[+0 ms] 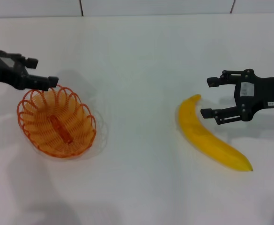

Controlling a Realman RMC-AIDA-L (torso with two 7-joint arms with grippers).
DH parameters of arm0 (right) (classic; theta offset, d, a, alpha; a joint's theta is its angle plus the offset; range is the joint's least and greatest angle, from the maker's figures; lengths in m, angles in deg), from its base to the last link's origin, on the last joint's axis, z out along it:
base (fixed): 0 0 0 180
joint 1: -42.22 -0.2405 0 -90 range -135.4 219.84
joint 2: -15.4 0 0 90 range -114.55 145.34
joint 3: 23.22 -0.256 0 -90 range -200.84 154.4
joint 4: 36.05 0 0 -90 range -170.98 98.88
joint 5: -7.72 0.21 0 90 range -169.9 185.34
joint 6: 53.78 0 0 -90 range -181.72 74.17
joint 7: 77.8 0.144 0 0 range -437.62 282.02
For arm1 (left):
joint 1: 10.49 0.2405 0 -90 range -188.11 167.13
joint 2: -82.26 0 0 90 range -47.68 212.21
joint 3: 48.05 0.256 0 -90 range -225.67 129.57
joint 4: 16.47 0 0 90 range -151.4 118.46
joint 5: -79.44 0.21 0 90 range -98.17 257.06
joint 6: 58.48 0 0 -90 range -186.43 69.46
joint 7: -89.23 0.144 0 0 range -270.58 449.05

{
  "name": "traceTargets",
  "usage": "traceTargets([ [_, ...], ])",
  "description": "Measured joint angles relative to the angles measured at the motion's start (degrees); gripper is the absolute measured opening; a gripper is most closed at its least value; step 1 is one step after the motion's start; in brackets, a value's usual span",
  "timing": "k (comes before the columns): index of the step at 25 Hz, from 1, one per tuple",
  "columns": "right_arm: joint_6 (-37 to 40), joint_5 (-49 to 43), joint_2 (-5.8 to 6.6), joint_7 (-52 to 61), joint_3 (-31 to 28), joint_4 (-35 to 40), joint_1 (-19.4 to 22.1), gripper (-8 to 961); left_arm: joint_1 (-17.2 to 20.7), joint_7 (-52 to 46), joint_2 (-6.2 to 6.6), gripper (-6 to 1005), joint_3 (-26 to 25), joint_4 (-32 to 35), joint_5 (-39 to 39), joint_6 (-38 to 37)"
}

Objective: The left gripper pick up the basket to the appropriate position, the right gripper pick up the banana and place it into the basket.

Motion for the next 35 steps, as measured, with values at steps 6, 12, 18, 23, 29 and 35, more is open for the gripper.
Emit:
traceTargets([
  [6, 0.0, 0.0, 0.0, 0.39, -0.01, -0.06, -0.05, 892, 0.09, -0.14, -0.27, 876, -0.7, -0.03, 2.89, 1.2],
  [12, -0.97, 0.0, 0.0, 0.41, -0.01, -0.21, 0.08, 892, 0.81, 2.13, -0.35, 876, -0.78, -1.89, 3.98, 3.89],
  [18, -1.68, -0.07, 0.04, 0.41, 0.03, -1.25, -0.1, 892, 0.47, 2.5, -0.25, 876, -0.76, -4.52, 4.46, 6.13],
  [23, -1.68, -0.09, 0.24, 0.41, -0.03, -1.42, -0.09, 892, -0.04, 3.53, -0.03, 875, -0.83, -7.15, 4.6, 8.11],
  [29, -1.67, -0.09, 0.26, 0.41, -0.02, -1.43, -0.07, 893, -2.59, 4.83, -0.09, 875, -0.84, -12.93, 7.92, 13.0],
  [35, -1.66, -0.09, 0.27, 0.41, -0.01, -1.43, -0.05, 893, -3.19, 5.15, -0.32, 875, -0.47, -14.17, 8.87, 14.52],
])
